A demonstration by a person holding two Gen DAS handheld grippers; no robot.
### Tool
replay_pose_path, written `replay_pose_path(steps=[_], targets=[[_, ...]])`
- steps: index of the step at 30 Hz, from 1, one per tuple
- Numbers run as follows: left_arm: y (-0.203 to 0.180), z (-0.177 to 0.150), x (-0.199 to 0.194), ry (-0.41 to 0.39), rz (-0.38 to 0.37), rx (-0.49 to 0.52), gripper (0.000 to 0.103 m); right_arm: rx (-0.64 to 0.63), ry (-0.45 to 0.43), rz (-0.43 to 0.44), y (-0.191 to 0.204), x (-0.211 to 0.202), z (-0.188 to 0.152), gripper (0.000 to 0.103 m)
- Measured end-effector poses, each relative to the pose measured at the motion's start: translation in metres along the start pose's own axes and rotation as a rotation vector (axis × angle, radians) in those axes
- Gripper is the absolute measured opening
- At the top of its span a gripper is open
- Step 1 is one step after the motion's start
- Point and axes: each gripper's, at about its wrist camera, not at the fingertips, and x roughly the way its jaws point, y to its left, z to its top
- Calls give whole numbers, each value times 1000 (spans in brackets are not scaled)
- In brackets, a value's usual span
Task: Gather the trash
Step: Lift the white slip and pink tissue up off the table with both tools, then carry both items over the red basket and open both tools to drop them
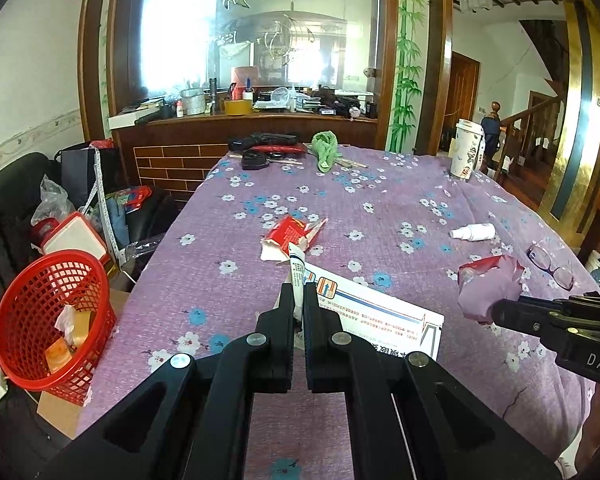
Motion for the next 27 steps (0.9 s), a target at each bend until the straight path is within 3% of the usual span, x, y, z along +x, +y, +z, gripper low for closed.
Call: replay_pose_path(steps=[16,22,27], targets=[[23,5,-9,-22,15,-45,3,-36,9,8,19,5,8,16],[57,9,-23,-51,53,-101,3,-91,16,35,50,13,22,16],[106,12,-41,-91,133,-174,3,-172,21,82,97,27,38,16]])
